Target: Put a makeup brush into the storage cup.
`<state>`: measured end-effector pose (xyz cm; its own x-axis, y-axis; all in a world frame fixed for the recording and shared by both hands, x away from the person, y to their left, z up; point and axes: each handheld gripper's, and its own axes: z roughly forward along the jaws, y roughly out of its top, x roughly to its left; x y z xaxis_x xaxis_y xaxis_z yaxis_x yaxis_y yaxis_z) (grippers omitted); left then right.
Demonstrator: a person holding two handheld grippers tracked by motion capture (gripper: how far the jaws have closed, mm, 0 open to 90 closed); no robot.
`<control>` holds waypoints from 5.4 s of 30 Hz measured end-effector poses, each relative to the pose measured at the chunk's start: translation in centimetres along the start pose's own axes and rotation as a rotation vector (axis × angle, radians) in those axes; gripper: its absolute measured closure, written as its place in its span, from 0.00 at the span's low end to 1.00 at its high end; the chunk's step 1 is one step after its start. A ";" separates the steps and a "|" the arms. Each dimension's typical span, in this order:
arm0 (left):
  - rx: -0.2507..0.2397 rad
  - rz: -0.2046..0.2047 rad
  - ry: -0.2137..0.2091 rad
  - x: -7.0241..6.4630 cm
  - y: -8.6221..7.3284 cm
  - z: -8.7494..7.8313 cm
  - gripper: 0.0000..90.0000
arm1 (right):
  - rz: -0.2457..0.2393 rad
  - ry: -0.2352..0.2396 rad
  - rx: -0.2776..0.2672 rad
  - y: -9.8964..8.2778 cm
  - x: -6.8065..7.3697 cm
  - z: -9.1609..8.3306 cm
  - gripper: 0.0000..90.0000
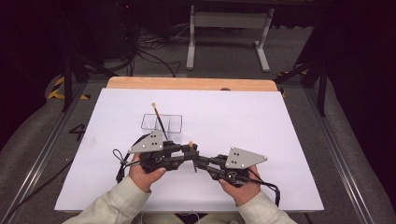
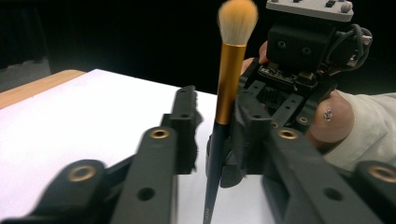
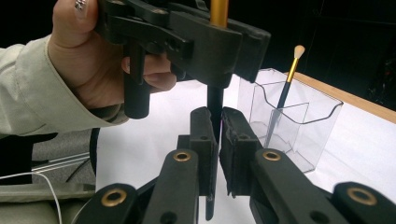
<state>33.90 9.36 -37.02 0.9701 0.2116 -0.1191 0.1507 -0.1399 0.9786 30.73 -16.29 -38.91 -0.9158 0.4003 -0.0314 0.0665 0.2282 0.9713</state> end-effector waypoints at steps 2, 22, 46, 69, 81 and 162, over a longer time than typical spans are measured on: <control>0.006 0.003 -0.004 0.0 0.0 0.0 0.91 | 0.000 0.003 -0.002 0.0 0.0 -0.1 1.00; -0.003 0.028 0.036 0.2 0.8 -1.3 0.92 | -0.002 -0.018 0.003 0.3 -0.5 -1.0 1.00; -0.076 0.034 0.151 2.2 2.5 -4.6 0.92 | 0.015 -0.088 0.028 0.2 -1.5 -2.1 0.84; -0.109 0.045 0.214 3.9 3.4 -5.5 0.92 | 0.055 -0.183 0.004 -0.4 -2.2 -4.5 0.60; -0.129 0.035 0.259 5.2 3.6 -6.0 0.92 | 0.068 -0.229 -0.004 -0.8 -2.4 -5.7 0.59; -0.126 -0.019 0.409 12.1 -1.5 -4.7 0.92 | 0.075 -0.231 -0.010 -1.2 -2.6 -5.5 0.44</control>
<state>44.49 16.68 -39.13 0.8083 0.5825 -0.0860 0.1188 -0.0184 0.9927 30.85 -22.50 -38.71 -0.7936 0.6083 -0.0112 0.1257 0.1820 0.9752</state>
